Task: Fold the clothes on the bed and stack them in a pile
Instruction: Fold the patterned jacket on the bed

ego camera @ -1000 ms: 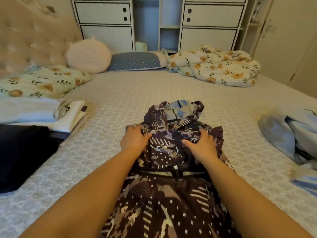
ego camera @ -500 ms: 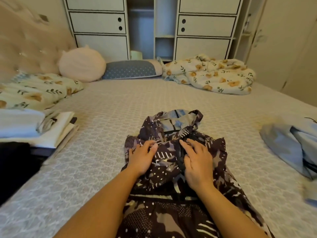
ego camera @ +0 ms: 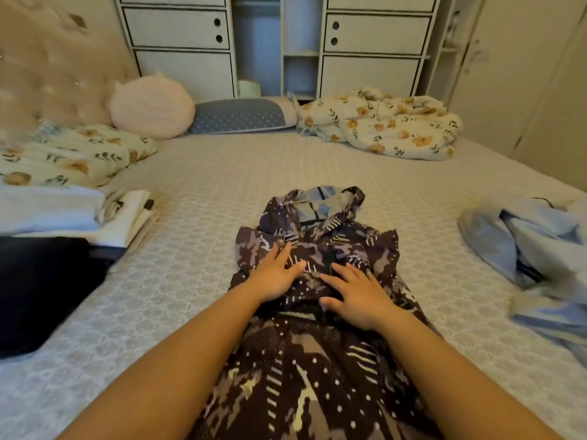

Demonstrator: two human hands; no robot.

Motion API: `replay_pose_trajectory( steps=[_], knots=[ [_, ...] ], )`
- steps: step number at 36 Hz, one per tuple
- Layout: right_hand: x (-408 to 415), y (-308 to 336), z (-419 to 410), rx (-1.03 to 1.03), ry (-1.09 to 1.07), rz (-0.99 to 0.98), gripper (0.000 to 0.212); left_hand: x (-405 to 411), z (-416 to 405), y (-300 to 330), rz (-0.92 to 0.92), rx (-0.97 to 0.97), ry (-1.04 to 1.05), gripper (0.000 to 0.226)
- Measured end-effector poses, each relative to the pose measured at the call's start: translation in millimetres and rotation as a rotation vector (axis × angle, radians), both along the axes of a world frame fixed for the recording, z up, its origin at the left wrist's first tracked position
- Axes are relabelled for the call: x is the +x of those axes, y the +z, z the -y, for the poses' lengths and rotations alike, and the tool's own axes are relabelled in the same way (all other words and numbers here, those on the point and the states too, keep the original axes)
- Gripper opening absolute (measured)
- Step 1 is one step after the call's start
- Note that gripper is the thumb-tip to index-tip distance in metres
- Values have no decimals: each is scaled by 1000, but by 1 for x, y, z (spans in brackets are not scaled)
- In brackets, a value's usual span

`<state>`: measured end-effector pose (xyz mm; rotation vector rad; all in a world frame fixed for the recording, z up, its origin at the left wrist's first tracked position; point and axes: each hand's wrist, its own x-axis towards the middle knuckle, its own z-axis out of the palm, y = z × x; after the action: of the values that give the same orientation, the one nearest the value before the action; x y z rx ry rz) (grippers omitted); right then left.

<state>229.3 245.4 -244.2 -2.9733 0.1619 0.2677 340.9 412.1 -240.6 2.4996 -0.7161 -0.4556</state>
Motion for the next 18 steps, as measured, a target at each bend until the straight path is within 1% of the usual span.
replay_pose_trajectory(
  steps=[3,6,8,9,10,11,13,14,16,18],
  knots=[
    [-39,2,-8,5,-6,145,57,-43,-21,15,148,76,-105,65],
    [-86,-2,-32,73,26,445,43,-95,-41,12,213,163,-287,64],
    [-116,-5,-47,132,57,583,38,-125,-57,-1,248,255,-412,69],
    [-127,-6,-52,167,65,584,38,-135,-65,-10,266,318,-445,71],
    [-138,-7,-55,202,65,526,39,-143,-73,-19,274,378,-450,72],
    [-148,-10,-55,223,62,418,40,-148,-82,-27,278,418,-435,72],
    [-167,-18,-50,155,82,191,51,-154,-98,-37,291,426,-377,73],
    [-177,-21,-45,92,103,137,58,-155,-105,-39,287,410,-350,75],
    [-196,-23,-35,-4,133,112,74,-156,-117,-36,251,397,-317,84],
    [-216,-24,-25,-92,158,119,85,-161,-131,-34,216,402,-314,101]
  ],
)
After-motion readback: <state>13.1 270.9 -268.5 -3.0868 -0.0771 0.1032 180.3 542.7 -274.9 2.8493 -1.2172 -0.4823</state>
